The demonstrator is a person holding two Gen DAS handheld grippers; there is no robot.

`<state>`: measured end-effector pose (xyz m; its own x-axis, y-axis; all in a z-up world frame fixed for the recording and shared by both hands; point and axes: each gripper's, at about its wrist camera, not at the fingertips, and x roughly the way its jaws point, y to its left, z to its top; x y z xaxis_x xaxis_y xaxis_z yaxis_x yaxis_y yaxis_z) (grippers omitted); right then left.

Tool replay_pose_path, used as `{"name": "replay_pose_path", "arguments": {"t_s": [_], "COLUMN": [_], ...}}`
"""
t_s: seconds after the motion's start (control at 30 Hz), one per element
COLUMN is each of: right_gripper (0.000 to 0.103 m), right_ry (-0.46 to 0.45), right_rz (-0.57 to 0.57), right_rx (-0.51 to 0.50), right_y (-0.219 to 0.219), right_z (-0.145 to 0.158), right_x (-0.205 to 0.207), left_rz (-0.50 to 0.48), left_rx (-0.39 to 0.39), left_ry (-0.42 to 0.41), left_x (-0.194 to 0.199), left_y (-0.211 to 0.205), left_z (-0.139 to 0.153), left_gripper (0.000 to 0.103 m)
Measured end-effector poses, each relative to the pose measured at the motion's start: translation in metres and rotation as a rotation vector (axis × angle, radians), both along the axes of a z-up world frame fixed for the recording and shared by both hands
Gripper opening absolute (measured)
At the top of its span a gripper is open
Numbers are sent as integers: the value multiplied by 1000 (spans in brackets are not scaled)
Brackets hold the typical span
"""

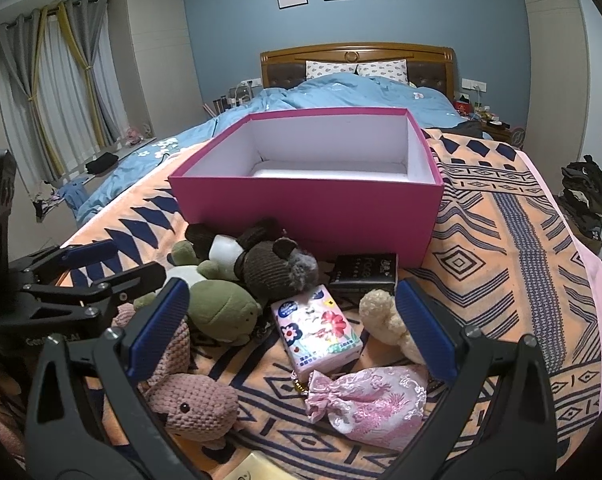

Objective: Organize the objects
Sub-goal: 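Grasp the green-and-white plush turtle with the right tool and lift it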

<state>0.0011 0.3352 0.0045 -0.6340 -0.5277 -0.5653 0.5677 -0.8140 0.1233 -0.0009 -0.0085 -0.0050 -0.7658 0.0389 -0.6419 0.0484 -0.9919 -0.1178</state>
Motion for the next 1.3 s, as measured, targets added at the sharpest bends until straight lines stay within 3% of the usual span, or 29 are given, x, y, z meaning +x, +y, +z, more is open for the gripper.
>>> {"name": "replay_pose_path", "arguments": {"t_s": [0.47,0.8,0.93,1.0,1.17,1.3], "right_gripper": [103,102,95,84,70,64], "right_ry": [-15,-107,-168,-209,-302,-348], "right_rz": [26,118,178,219,267,283], "right_rx": [-2,-17,-13,-23,-15,-17], "right_y": [-1,-6,-17,-25,-42,-50], "right_z": [-1,-12,-21,-27,-42,-50], "right_x": [0,-7,-13,-17,-32,-41], "left_rz": [-2,-13,-68,-96,-155,-192], "left_rx": [-4,35,95,107,145,187], "left_ry": [0,-56,-85,-98,-134,-186], "left_x": [0,-1,-5,-8,-14,-21], "left_y": [2,-29,-37,-38,-38,-39], "left_z": [0,-14,-22,-26,-36,-47], "left_gripper": [92,92,91,90,86,70]}}
